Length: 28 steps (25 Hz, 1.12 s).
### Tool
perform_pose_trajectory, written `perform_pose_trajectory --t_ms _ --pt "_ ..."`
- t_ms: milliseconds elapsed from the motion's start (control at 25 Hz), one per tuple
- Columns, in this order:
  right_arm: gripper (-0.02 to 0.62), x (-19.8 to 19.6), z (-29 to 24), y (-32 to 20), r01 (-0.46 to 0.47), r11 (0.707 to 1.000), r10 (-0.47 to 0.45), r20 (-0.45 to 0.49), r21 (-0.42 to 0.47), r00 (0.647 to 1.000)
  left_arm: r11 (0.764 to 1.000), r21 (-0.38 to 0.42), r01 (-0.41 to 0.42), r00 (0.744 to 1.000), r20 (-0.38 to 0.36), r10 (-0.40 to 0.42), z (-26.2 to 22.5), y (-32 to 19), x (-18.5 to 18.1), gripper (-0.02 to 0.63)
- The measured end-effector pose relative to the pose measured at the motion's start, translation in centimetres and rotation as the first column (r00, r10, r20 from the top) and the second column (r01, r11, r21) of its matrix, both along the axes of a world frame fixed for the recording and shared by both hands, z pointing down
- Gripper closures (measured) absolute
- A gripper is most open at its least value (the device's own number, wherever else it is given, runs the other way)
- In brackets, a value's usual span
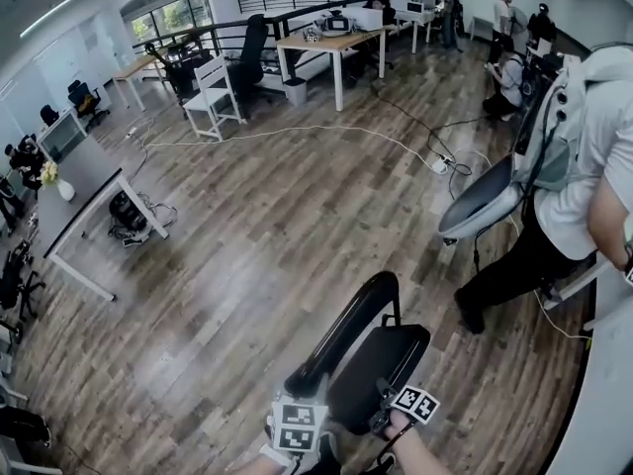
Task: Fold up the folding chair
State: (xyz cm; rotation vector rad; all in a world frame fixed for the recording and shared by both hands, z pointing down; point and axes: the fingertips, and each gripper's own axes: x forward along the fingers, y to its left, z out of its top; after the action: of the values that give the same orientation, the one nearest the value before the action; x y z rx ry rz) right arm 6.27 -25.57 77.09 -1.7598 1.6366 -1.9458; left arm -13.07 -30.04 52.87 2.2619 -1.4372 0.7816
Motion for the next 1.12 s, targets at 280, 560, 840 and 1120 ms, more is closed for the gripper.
perform_pose_trajectory --t_ms 280,560,840,1120 --pt "0.37 -3.8 -1.9 -2.4 0.002 1.0 -0.002 0.004 0.016 1.0 0.999 0.036 -0.038 0.999 -0.023 0.039 -1.5 1.2 0.8 0.433" --pt "0.37 -7.1 -2.6 -5.1 0.006 1.0 -0.006 -0.002 0.017 1.0 0.997 0.043 -0.058 0.997 -0.045 0.06 -2.0 1.1 0.8 0.439" --pt "0.37 -9.0 -3.0 -6.1 0.004 1.0 -0.005 -0.032 -0.008 0.999 0.995 0.062 -0.079 0.993 -0.077 0.084 -2.9 1.6 0.9 0.446" --pt "0.37 -11.2 -3.1 -7.8 0.007 1.0 -0.007 -0.035 0.0 0.999 0.995 0.059 -0.082 0.993 -0.082 0.086 -2.8 0.9 -0.1 0.451"
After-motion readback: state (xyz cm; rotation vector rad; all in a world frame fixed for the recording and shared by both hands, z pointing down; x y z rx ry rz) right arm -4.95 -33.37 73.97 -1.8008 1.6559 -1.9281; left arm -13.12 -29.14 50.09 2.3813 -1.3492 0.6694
